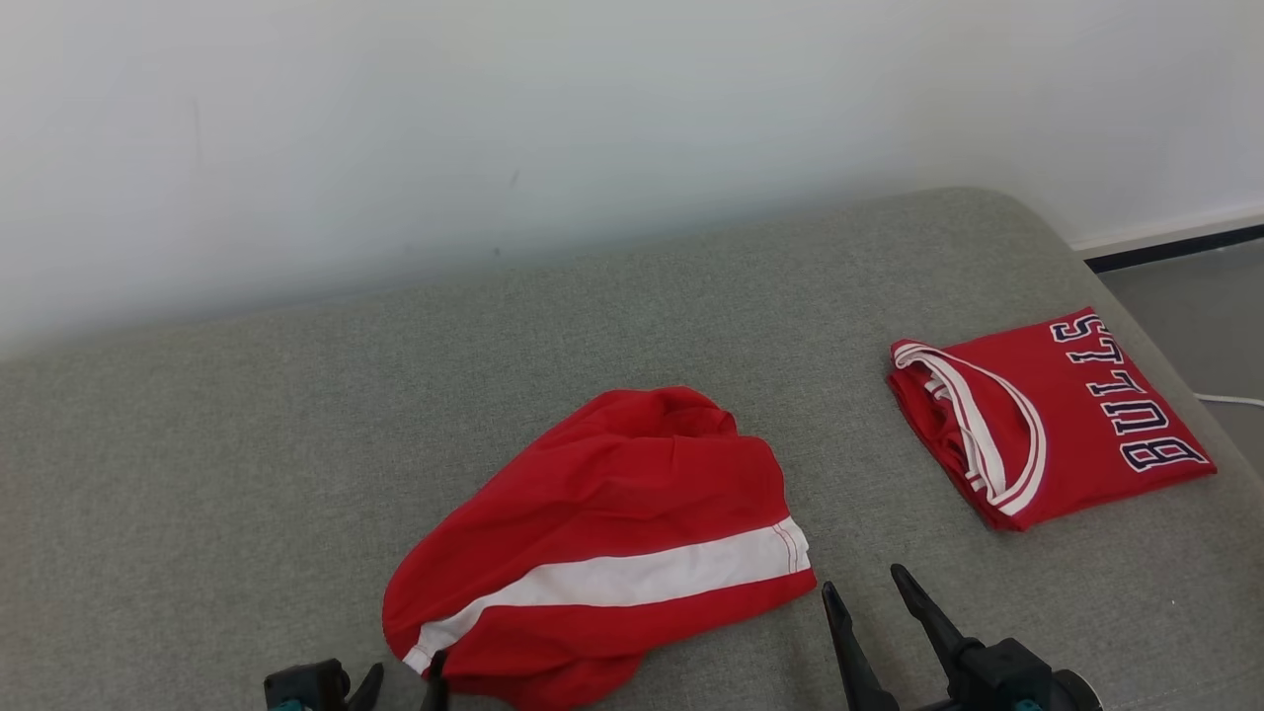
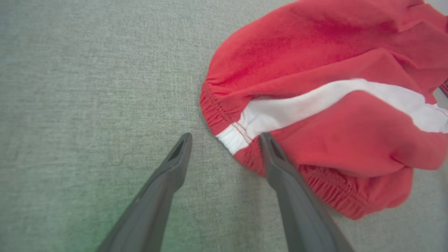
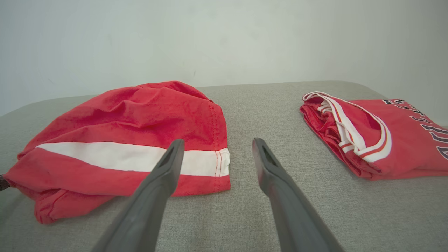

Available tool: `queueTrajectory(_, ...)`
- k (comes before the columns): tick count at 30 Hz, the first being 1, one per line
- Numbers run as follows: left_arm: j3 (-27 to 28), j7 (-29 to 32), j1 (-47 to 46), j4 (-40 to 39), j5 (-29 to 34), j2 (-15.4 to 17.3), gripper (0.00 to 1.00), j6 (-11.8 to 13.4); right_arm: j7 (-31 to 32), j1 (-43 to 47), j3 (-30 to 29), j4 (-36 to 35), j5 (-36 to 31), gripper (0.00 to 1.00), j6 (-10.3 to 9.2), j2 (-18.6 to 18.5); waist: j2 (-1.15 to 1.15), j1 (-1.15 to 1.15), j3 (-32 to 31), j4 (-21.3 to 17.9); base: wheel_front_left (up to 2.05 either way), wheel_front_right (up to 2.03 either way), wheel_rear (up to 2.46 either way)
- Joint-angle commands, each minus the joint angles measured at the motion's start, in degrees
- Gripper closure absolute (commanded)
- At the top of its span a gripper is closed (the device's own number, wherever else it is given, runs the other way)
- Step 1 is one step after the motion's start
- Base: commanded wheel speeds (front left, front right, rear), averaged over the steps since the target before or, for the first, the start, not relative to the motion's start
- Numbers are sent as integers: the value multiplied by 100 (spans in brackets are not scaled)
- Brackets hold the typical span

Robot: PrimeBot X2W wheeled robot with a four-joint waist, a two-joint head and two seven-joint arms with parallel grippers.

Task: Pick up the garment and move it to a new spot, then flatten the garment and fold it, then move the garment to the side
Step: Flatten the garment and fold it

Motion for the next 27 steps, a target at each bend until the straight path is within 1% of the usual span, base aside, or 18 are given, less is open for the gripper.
queueTrajectory(1, -19, 9, -54, 52, -52, -13, 0, 16, 1, -37, 4, 15, 20, 0, -17, -2, -1, 0, 29, -15, 0, 0, 0)
queueTrajectory(4, -92, 39, -146, 139, -66, -44, 0, 28, 1, -46, 1, 30, 22, 0, -17, -2, -1, 0, 51, -14, 0, 0, 0)
queueTrajectory(10, -161, 192, -269, 400, -70, -79, 0, 238, 1, -152, 53, 94, -20, 0, -17, -9, -1, 0, 68, -56, 0, 0, 0)
queueTrajectory(11, -150, 216, -272, 444, -97, -83, 9, 274, 1, -196, 62, 123, -37, 0, -17, -38, -1, 0, 70, -67, 0, 0, 0)
queueTrajectory(12, -143, 244, -274, 472, -114, -87, 56, 277, 1, -244, 55, 181, -52, 0, -17, -73, -1, 0, 71, -78, 0, 0, 0)
queueTrajectory(13, -137, 252, -281, 496, -133, -88, 71, 282, 21, -309, 53, 261, -55, 0, -17, -103, -1, 0, 72, -88, 0, 0, 0)
queueTrajectory(14, -137, 254, -288, 507, -134, -91, 100, 276, 79, -404, 30, 345, -48, 0, -17, -125, -1, 0, 75, -98, 0, 0, 0)
queueTrajectory(19, -120, 178, -323, 490, -202, -67, 100, 240, 903, -1028, -246, 839, 66, 0, -17, -130, -1, 0, 114, -110, 0, 0, 0)
queueTrajectory(21, -140, 140, -344, 464, -194, -68, 100, 228, 1178, -1315, -263, 977, 93, 0, -17, -110, -1, 0, 140, -88, 0, 0, 0)
queueTrajectory(25, -206, 75, -352, 422, -184, -84, 100, 206, 1968, -1724, -186, 1418, 157, 0, -17, -66, -1, 0, 196, -3, 0, 0, 0)
queueTrajectory(27, -248, 47, -344, 398, -180, -91, 100, 209, 2299, -1882, -253, 1610, 73, 0, -17, -68, -1, 0, 230, 51, 0, 0, 0)
